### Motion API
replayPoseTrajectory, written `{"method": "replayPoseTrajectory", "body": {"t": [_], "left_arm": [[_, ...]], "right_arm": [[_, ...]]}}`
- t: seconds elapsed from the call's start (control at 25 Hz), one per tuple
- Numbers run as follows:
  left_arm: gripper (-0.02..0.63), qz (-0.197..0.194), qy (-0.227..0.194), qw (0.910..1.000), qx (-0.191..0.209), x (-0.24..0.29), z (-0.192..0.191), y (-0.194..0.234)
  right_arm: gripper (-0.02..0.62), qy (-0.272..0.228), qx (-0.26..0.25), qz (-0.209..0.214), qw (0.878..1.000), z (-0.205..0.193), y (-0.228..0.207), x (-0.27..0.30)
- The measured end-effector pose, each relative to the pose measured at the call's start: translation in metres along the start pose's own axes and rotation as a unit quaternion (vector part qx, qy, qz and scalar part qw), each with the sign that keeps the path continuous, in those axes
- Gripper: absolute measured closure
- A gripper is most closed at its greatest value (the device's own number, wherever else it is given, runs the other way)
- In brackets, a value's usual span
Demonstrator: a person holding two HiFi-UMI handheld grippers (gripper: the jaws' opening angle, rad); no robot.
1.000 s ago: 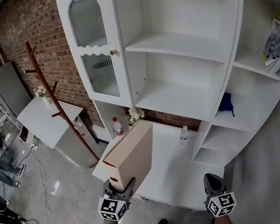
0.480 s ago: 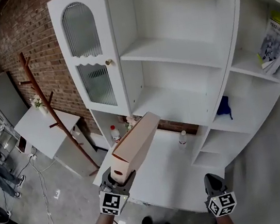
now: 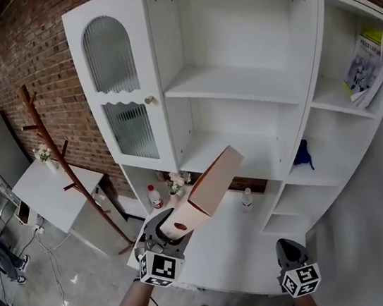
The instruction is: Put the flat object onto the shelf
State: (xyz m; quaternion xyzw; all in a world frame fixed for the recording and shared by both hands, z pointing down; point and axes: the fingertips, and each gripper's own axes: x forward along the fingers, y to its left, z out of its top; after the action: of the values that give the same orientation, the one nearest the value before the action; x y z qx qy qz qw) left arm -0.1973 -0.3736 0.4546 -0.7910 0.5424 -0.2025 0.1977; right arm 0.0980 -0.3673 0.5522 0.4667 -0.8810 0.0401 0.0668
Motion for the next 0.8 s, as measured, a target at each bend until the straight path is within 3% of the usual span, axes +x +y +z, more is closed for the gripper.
{"method": "replayPoseTrajectory", "body": {"t": [0.24, 0.48, 0.8], "left_arm": [[0.331, -0.006, -0.007, 0.9971, 0.076, 0.017, 0.031, 0.012], [0.331, -0.018, -0.017, 0.9877, 0.154, 0.031, 0.069, 0.016], [0.331, -0.012, -0.009, 0.9629, 0.269, 0.059, 0.096, 0.012]], "right_arm": [[0.565, -0.005, -0.003, -0.005, 1.000, 0.006, 0.003, 0.005], [0.565, -0.010, -0.003, -0.017, 1.000, 0.010, -0.001, 0.002], [0.565, -0.012, -0.003, -0.020, 1.000, 0.012, -0.003, -0.001]]}}
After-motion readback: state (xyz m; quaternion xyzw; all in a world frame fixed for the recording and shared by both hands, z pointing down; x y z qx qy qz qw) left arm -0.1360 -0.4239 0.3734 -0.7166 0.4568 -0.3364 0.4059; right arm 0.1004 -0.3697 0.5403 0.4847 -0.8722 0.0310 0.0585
